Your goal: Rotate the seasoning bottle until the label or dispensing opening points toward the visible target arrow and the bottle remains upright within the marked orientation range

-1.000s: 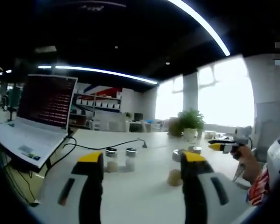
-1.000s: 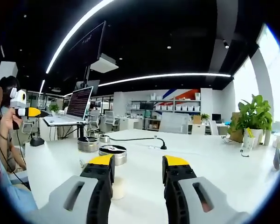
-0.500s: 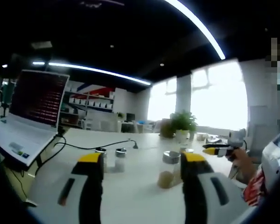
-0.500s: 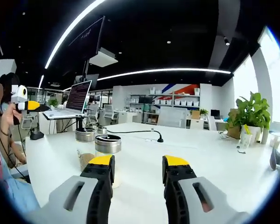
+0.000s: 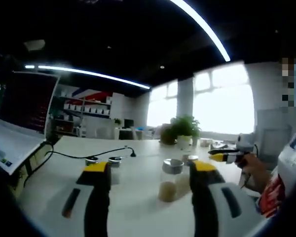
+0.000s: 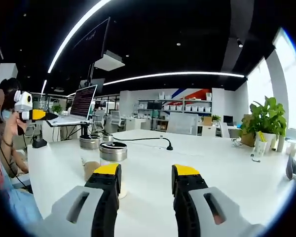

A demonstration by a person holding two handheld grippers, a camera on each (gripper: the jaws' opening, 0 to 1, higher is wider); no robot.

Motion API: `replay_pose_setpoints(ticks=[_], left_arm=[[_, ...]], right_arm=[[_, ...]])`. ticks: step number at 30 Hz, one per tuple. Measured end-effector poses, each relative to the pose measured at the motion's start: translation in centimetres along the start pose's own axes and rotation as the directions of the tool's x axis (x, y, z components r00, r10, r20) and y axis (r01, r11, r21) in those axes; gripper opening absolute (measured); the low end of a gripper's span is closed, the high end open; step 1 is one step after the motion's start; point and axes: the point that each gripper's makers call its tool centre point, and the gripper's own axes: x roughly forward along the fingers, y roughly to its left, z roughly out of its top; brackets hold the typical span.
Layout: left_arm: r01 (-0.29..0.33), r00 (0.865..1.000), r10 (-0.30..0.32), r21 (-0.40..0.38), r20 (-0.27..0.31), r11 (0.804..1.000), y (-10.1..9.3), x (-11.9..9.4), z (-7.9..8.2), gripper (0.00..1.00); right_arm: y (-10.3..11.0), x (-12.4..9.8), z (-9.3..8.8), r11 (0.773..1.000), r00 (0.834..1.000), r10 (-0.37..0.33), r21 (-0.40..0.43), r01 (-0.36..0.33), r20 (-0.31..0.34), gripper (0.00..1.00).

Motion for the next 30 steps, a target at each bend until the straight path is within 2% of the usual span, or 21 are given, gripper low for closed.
replay_pose_setpoints(ticks=[3,5,9,15,18,21,26,30], left_arm=[[0.017,1.0,-0.017,0.005,-0.004,1.0,-0.4,1.2,-0.4,0.69],[0.016,1.0,-0.016,0.002,0.025,1.0,-0.2,1.9,0.1,0.68],[-0.017,0.999,0.018,-0.002,0.036,1.0,1.0,3.1,0.4,0.67],[-0.067,0.993,0.068,-0.014,0.093,0.998,3.0,4.0,1.2,0.67],[-0.056,0.992,0.061,-0.043,0.114,0.997,3.6,4.5,1.4,0.67],[-0.059,0.986,0.059,-0.008,0.158,0.998,3.9,5.1,2.1,0.64],[-0.052,0.992,0.053,-0.015,0.113,0.999,5.1,7.0,1.1,0.62],[-0.055,0.996,0.054,0.023,0.072,0.998,5.7,8.7,0.3,0.64]], right_arm=[[-0.1,-0.2,0.1,1.0,1.0,-0.004,-0.006,0.004,0.002,0.41],[0.0,-0.2,0.2,1.0,1.0,0.003,-0.002,-0.003,0.003,0.41],[0.0,-0.2,0.2,1.0,1.0,-0.002,0.012,0.002,0.006,0.41],[-0.1,-0.2,0.9,1.0,1.0,-0.012,0.006,0.012,0.023,0.44],[-0.1,-0.3,1.1,1.0,0.999,-0.015,0.007,0.015,0.031,0.44],[0.2,-0.3,1.1,1.0,1.0,0.001,-0.001,-0.001,0.026,0.44],[0.3,-0.6,1.3,1.0,1.0,0.008,-0.007,-0.008,0.027,0.44],[0.3,-0.5,1.2,1.0,1.0,0.014,-0.001,-0.014,0.022,0.44]])
